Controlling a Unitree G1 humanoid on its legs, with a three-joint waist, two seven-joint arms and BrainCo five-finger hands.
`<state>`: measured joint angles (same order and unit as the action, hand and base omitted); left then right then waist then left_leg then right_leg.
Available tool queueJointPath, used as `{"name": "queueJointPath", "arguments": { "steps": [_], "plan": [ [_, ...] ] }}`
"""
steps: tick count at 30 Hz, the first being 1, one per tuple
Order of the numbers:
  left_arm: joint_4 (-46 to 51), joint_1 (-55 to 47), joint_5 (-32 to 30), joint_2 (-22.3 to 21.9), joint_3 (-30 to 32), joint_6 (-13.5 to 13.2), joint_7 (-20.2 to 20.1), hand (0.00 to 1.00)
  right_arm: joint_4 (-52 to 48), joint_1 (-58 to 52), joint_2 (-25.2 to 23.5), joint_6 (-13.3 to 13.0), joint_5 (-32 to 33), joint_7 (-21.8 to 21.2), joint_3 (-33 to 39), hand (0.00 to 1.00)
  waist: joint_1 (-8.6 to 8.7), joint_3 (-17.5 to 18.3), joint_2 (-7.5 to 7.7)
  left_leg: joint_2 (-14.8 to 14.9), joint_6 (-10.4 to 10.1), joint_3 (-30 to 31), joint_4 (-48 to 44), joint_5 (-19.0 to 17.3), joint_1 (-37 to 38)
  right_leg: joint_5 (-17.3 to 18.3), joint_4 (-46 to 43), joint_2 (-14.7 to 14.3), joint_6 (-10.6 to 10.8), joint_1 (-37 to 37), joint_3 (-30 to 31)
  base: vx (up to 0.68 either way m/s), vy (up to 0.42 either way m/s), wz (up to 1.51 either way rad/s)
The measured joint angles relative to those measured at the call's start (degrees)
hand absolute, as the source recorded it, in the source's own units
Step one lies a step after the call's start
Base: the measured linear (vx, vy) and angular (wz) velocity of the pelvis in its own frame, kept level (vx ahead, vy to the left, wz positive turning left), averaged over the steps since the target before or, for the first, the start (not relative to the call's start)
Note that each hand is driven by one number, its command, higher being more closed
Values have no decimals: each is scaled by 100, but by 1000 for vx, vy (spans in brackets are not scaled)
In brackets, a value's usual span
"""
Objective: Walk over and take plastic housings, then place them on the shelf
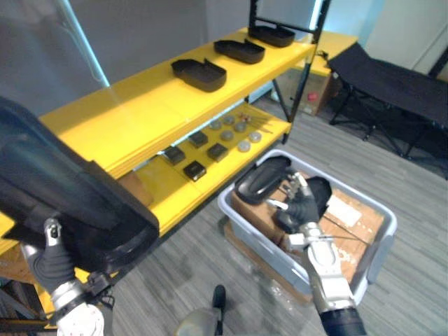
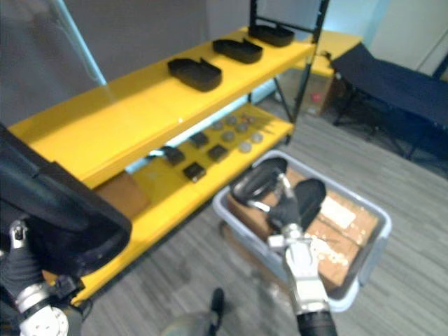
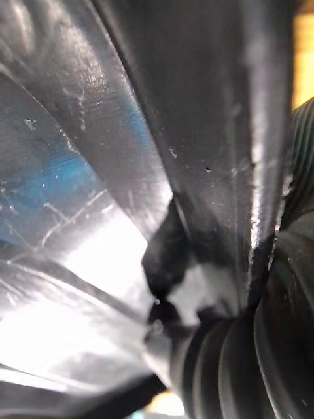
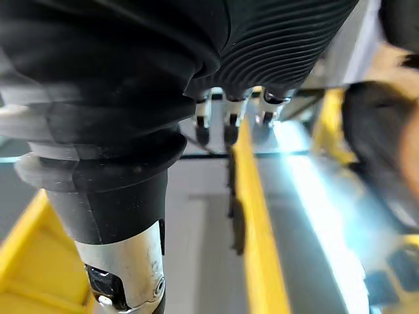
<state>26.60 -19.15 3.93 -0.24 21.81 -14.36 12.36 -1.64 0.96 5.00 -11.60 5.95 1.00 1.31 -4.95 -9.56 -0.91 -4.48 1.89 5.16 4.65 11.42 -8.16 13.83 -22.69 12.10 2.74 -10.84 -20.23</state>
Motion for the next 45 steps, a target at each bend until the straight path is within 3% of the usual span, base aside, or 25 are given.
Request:
{"name": "queueJointPath", "arguments": {
  "steps": [4, 6, 7, 9, 10, 11, 13, 19, 22, 23, 24, 25, 26, 27, 28, 29, 30, 31, 32, 35, 37, 39, 41, 43, 45],
  "plan": [
    [-223, 155, -2, 202, -220, -3, -11, 100, -250, -32, 84, -176, 4, -133, 38, 0, 8, -32, 53, -159, -94, 75, -1, 64, -45, 407, 440, -112, 16, 51, 164, -38, -107, 40],
    [-241, 101, -4, 195, -319, -4, -17, 100, -355, -13, 138, -274, 9, -247, 39, 0, -55, -68, -30, -142, -199, 42, -3, 153, -214, 587, 661, -137, 341, 104, 139, -55, -123, -3],
    [-297, 68, -6, 189, -448, 0, -21, 100, -364, -42, 201, -295, 10, -294, 49, 0, -34, -149, -172, -73, -226, 73, -4, 173, -228, 547, 627, -229, 417, 116, 95, -102, -129, 12],
    [-288, -115, -5, 163, -622, 0, -21, 100, -386, -122, 234, -320, 9, -384, 74, 0, -27, -132, -247, -5, -323, 65, -3, 96, -225, 540, 626, -313, 381, 95, 13, -78, -113, 16],
    [-328, -146, -6, 154, -727, 4, -23, 100, -462, -135, 234, -358, 9, -428, 85, 0, -13, -174, -119, 10, -492, -58, -59, -121, -267, 498, 699, -199, 309, 90, -56, -27, -27, 12],
    [-328, -150, -6, 127, -755, 6, -25, 100, -543, -122, 232, -451, 8, -487, 87, 0, -9, -198, -27, -11, -298, -310, -689, -206, -442, 480, 709, -97, 302, 136, -58, -6, -1, 5],
    [-314, -230, -4, 81, -695, 4, -1, 100, -737, -159, 257, -564, 12, -530, 73, 0, -32, -123, -164, 39, -179, -399, -1011, -415, -437, 502, 597, -136, 336, 205, -22, 39, -41, -3],
    [-313, -364, -5, -79, -710, 11, 93, 100, -767, -179, 33, -682, 51, -625, -60, 0, -39, -227, 28, -90, -125, -314, -719, -282, -262, 491, 353, 11, 360, 235, -38, 37, -6, 8],
    [-312, -402, -4, -88, -687, 10, 128, 100, -726, -183, -34, -842, 20, -588, -148, 0, -60, -273, 80, -238, -98, -269, -936, -543, -211, 539, 265, 139, 336, 8, -196, 27, 19, 26],
    [-311, -420, -2, -86, -615, 10, 128, 100, -655, -144, -38, -879, 1, -577, -181, 0, -108, -294, 137, -285, -93, -360, -1133, -691, -270, 642, 344, 192, 226, -90, -229, 11, 25, 14],
    [-306, -414, 1, -60, -495, 8, 109, 100, -587, -124, -84, -908, -2, -564, -205, 0, -129, -350, 372, -339, -24, -638, -1405, -868, -330, 909, 566, 362, 174, -200, -371, 26, 43, 16],
    [-307, -395, 0, -59, -451, 8, 96, 100, -535, -122, -114, -951, -2, -540, -179, 0, -124, -360, 413, -341, 174, -802, -1895, -1052, -458, 931, 544, 415, 195, -250, -452, 86, 61, 14],
    [-286, -421, 0, -51, -336, -16, 99, 100, -441, -140, -71, -1000, -2, -458, -155, 0, -145, -317, 377, -286, 191, -942, -2666, -1678, -496, 894, 256, 408, 21, -315, -456, 177, 92, 29],
    [-340, -337, 2, -104, -227, -28, 101, 100, -380, -147, 5, -1071, -5, -450, -128, 0, -73, -357, 240, -234, 98, -788, -2839, -2100, -454, 699, -981, 559, -419, 154, -334, 157, 109, 32],
    [-343, -318, 0, -91, -206, -30, 106, 100, -341, -178, -2, -1072, -12, -451, -113, 0, -59, -332, 220, -241, 118, -745, -2776, -2115, -400, 437, -1605, 650, -647, 499, -134, 141, 147, 40],
    [-321, -334, -4, 1, -177, -30, 109, 100, -232, -188, -53, -1081, -51, -452, -15, 0, -29, -330, 234, -225, 133, -655, -2589, -2112, -216, -386, -2489, 697, -767, 1002, 261, 143, 150, 28],
    [-284, -319, -21, 127, -148, -37, 128, 100, -207, -193, -72, -1105, -122, -472, 42, 0, 28, -319, 217, -197, 185, -514, -2401, -2107, -57, -488, -2953, 630, -553, 1310, 483, 187, 122, 30],
    [-279, -295, -19, 188, -135, -45, 142, 100, -211, -181, -68, -1126, -124, -490, 67, 0, 62, -295, 240, -196, 223, -422, -2330, -2095, 0, -316, -3023, 584, -473, 1428, 529, 305, 74, 43],
    [-282, -175, -25, 228, -78, -46, 148, 100, -234, -139, -42, -1170, -124, -513, 123, 0, 126, -284, 258, -182, 263, -254, -2210, -2076, 139, 30, -2840, 406, -340, 1625, 647, 211, 33, 46],
    [-307, 288, 27, 234, -89, -44, 129, 100, -545, -135, 49, -1214, 77, -813, 329, 0, 291, -274, 242, -138, 137, 169, -2097, -2092, 479, 331, -1561, -259, -120, 1927, 1299, 291, 4, 76],
    [-311, 463, 14, 297, -304, -44, 93, 100, -968, -186, 227, -1217, 313, -1072, 342, 0, 349, -211, 279, -173, 9, 521, -2103, -2210, 678, 162, -827, -477, 118, 1973, 1749, 274, -98, 107],
    [-295, 444, 11, 362, -408, -44, 77, 100, -1107, -171, 247, -1217, 478, -1213, 302, 0, 323, -60, 326, -202, -20, 593, -2081, -2278, 731, -3, -512, -428, 165, 1962, 1687, 206, -121, 71],
    [-294, 282, 8, 384, -511, -33, -7, 100, -1193, 11, 299, -1207, 692, -1389, 144, 0, 222, 200, 515, -239, -274, 548, -2250, -2468, 781, -506, 280, -335, 218, 1614, 1524, 325, -247, 64],
    [-294, 169, 20, 202, -579, -3, -26, 100, -1180, 149, 418, -1155, 806, -1448, 38, 0, 131, 267, 344, -35, -363, 540, -2368, -2532, 787, -570, 646, -531, 131, 1277, 1325, 300, -279, 41],
    [-296, 30, 16, 14, -719, 8, -62, 100, -1118, 312, 537, -1043, 915, -1485, -70, 0, 19, 433, 65, 167, -377, 538, -2239, -2528, 816, -630, 1024, -712, 40, 1027, 1104, 220, -212, 33]
  ]
}}
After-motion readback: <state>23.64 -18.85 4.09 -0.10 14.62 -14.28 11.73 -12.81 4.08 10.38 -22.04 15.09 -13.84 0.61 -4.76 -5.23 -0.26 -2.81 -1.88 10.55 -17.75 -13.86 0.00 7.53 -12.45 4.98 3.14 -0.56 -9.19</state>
